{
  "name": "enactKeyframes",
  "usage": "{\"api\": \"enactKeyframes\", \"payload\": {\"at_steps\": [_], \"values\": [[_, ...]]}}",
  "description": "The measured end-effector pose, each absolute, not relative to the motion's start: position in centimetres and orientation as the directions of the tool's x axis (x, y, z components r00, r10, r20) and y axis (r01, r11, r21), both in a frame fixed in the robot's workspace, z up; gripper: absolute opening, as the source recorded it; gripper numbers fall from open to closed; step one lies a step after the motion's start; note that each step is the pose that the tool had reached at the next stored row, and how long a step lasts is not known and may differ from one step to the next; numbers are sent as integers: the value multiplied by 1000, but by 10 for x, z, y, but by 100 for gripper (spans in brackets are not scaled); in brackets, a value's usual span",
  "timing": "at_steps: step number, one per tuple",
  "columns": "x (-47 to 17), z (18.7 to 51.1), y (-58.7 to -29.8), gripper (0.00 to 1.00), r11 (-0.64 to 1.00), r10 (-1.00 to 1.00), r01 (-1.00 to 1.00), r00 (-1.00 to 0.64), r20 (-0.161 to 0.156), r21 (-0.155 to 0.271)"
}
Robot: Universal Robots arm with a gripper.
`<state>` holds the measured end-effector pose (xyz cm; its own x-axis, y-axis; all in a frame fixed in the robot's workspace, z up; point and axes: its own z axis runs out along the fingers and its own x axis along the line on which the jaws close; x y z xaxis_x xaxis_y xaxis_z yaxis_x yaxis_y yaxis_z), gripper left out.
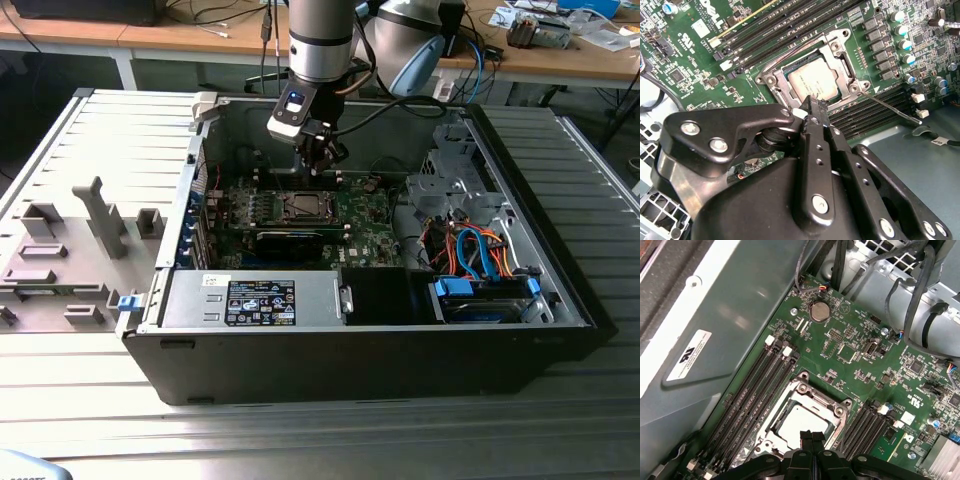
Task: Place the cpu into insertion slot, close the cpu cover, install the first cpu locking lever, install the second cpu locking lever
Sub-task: 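Install the first cpu locking lever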
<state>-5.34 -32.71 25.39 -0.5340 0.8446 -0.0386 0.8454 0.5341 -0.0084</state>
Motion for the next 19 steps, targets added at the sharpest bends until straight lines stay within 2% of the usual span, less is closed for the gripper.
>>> {"api": "enactKeyframes", "payload": {"at_steps": [19], "values": [[-53,254,-327,11,543,839,840,-543,-39,-8]]}}
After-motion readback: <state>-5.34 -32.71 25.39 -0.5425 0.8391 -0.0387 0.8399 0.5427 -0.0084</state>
